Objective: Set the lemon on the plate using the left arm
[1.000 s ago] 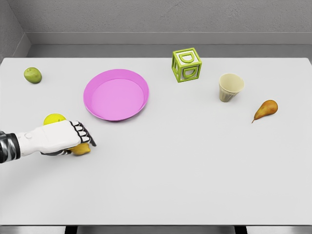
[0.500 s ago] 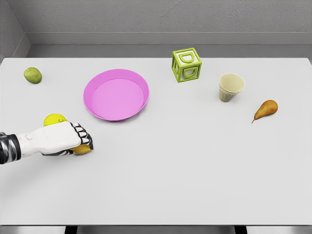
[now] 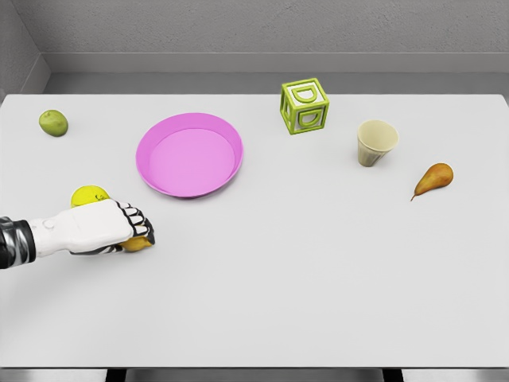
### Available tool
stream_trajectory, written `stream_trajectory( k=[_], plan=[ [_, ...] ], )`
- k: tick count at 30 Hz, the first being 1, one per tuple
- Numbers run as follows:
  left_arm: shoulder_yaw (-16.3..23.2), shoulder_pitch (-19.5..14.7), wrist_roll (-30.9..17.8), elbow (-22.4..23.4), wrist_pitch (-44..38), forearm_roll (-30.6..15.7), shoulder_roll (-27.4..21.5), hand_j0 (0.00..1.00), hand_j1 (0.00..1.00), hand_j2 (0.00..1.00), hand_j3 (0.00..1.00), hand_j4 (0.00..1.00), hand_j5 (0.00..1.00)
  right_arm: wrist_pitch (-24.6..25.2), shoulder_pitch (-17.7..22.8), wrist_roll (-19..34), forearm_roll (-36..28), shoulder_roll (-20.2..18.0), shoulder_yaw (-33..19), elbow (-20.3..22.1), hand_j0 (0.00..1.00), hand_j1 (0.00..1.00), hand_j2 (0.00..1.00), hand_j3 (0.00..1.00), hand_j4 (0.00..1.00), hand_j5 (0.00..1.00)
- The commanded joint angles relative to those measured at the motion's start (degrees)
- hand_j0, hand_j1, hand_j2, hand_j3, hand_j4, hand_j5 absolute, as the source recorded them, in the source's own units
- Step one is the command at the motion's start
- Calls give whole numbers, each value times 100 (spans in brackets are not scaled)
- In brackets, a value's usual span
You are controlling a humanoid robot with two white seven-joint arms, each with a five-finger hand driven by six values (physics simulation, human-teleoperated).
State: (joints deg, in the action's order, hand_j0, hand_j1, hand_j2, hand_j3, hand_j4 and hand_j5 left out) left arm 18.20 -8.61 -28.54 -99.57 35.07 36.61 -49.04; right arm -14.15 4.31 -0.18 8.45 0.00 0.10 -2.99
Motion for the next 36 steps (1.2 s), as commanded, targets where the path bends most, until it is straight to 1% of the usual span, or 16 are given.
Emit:
stream_trajectory(
  k=[1,20,27,36],
  plan=[
    [0,0,-11,-36,-7,-40,-1,56,56,56,56,56,56,0,0,1,-1,0,-1,0,100,100,100,100,100,100],
    [8,-185,-2,-115,-7,-101,96,54,54,54,54,54,54,0,0,1,-1,0,-1,0,100,100,100,100,100,100],
    [8,-325,-2,-107,-7,-180,105,54,54,54,54,54,54,0,0,1,-1,0,-1,9,100,100,100,100,100,100],
    [17,-536,-2,-80,-7,-198,307,54,54,54,54,54,54,0,0,1,-1,0,-1,0,100,100,100,100,100,100]
  ],
)
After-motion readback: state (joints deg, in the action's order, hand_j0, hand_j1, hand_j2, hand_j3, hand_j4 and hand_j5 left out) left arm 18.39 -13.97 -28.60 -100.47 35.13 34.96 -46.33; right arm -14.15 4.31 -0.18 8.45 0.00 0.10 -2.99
